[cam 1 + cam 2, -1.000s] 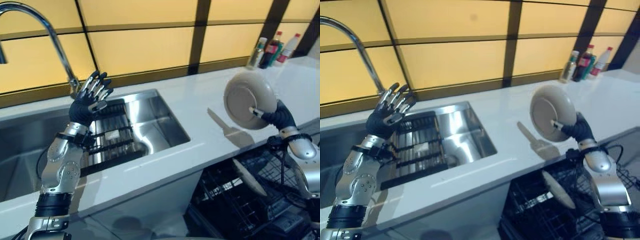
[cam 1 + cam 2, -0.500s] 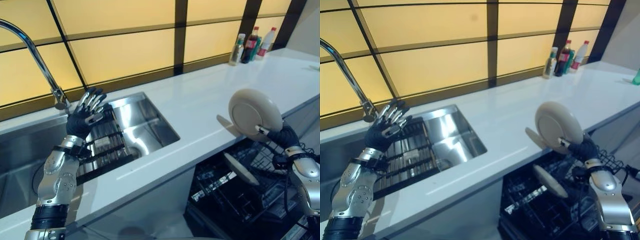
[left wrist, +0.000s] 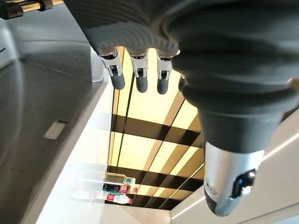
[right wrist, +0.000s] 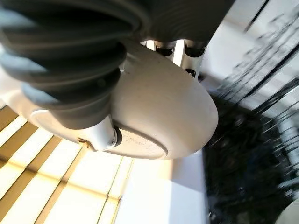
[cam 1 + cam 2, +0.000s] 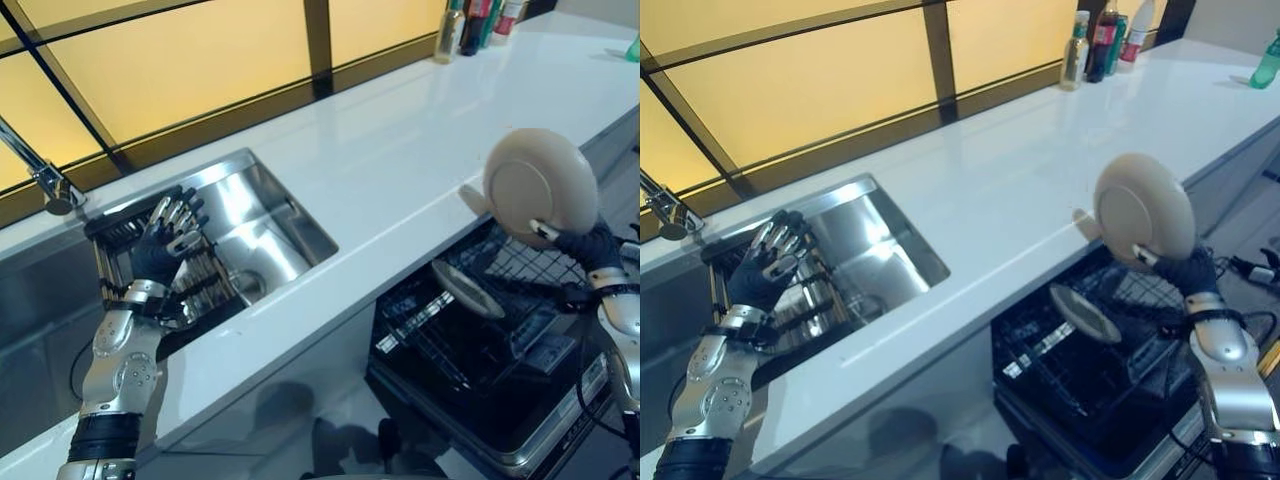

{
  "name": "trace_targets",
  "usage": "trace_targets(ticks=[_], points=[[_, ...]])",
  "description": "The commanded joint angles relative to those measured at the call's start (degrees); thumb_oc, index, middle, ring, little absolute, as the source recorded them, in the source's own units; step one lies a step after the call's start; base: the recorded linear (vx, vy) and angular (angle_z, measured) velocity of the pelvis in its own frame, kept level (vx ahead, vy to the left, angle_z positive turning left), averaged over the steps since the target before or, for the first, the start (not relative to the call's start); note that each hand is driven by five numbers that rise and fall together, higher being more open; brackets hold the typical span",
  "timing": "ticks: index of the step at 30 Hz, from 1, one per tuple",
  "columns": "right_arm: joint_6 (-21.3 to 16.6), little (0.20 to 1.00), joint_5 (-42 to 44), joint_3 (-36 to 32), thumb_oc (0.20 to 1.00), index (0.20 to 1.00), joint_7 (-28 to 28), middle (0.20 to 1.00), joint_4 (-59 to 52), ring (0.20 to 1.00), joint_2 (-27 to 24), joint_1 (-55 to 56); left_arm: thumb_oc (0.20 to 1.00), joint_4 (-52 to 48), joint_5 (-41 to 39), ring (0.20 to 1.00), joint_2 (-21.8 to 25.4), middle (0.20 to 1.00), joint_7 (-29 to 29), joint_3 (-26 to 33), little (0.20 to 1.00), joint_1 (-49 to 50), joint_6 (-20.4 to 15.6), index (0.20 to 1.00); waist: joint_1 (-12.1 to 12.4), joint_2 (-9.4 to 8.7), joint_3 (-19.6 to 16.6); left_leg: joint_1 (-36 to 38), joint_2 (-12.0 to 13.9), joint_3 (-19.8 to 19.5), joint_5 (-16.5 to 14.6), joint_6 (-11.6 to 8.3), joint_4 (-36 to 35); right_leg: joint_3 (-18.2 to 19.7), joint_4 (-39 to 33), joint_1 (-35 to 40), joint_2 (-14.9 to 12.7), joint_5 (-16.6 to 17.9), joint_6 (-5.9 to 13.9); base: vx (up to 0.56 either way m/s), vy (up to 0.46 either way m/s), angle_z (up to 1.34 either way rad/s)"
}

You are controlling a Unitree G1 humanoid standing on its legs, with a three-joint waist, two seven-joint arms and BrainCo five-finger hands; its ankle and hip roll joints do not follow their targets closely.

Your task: Pick up plates and place into dishwasher.

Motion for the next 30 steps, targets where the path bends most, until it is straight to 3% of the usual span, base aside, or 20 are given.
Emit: trace_targets(ticks=[1,8,12,23,30], points=[[0.84,0.2,-0.38,-0.41,0.2,0.2,0.87,0.2,2.41,0.2,0.08,5.76,1.0,0.39,-2.0,1.0,2.19,1.0,-1.4,4.83,1.0,0.45,-4.04,1.0,-1.65,-2.16,-1.03,-4.27,-2.16,1.25,-6.28,3.12,7.99,-0.47,8.95,0.24,-3.89,-10.46,4.86,0.03,0.038,-0.12],[0.16,0.2,0.73,-4.73,0.2,0.2,-0.26,0.2,2.38,0.2,1.14,10.09,1.0,0.72,-2.92,1.0,2.01,1.0,-1.94,7.42,1.0,2.88,-4.71,1.0,-3.19,-1.94,-1.12,-3.19,-2.57,2.14,-7.05,3.68,8.1,1.05,9.38,-0.12,-3.85,-10.34,5.46,0.01,0.03,-0.09],[0.11,0.2,0.3,-4.94,0.2,0.2,2.58,0.2,2.5,0.2,1.03,10.63,1.0,0.73,-2.97,1.0,1.51,1.0,-1.68,7.42,1.0,3.23,-5.07,1.0,-3.81,-1.34,-0.74,-3.2,-3.0,2.03,-7.41,3.87,8.19,1.71,10.07,-1.02,-4.18,-10.52,5.78,-0.02,0.064,-0.19],[0.76,0.2,0.18,2.03,0.2,0.2,7.36,0.2,3.38,0.2,-0.37,6.04,1.0,0.06,-2.89,1.0,0.88,1.0,1.02,2.69,1.0,1.61,-5.85,1.0,-2.2,-0.93,0.53,-4.78,-3.63,0.21,-6.56,3.74,9.04,2.06,9.81,-1.39,-4.46,-9.72,5.38,-0.01,0.029,-0.05],[0.86,0.2,-0.46,8.01,0.2,0.2,14.95,0.2,0.93,0.2,-0.17,4.05,1.0,-0.09,-2.51,1.0,0.36,1.0,1.03,0.42,1.0,1.04,-6.16,1.0,-0.36,-1.92,1.38,-5.78,-3.35,-1.38,-5.78,3.47,9.73,0.97,9.62,-0.65,-4.33,-9.73,4.9,0.0,-0.004,0.01]])
